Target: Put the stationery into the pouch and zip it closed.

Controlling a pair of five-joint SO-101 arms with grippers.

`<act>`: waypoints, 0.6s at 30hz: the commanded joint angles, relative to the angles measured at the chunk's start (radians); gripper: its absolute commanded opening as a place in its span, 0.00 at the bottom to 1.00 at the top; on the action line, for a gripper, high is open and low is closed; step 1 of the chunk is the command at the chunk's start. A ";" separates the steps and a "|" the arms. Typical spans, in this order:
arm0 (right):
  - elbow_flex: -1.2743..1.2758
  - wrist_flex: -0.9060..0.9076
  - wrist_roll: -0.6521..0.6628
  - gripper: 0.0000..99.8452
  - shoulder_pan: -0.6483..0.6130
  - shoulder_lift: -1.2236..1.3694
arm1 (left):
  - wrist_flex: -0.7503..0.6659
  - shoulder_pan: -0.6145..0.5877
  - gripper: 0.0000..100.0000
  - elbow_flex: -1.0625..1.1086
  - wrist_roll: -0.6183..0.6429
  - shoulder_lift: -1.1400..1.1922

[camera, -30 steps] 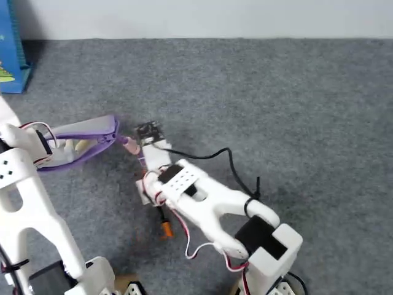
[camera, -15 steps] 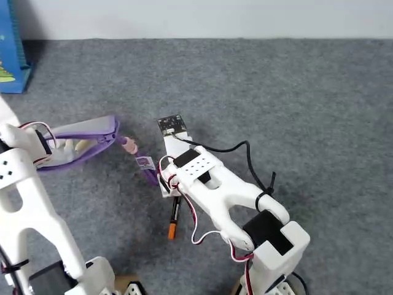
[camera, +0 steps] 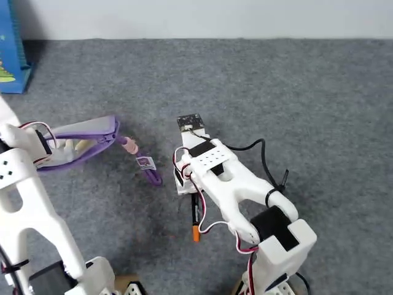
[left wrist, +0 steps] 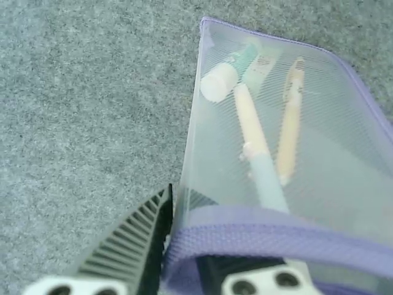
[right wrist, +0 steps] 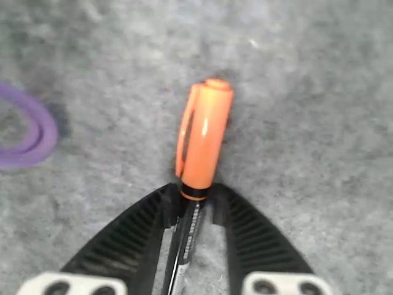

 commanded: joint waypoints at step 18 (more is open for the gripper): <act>-0.212 -0.038 0.048 0.15 0.025 0.150 | -0.021 -0.005 0.01 -0.028 0.008 -0.003</act>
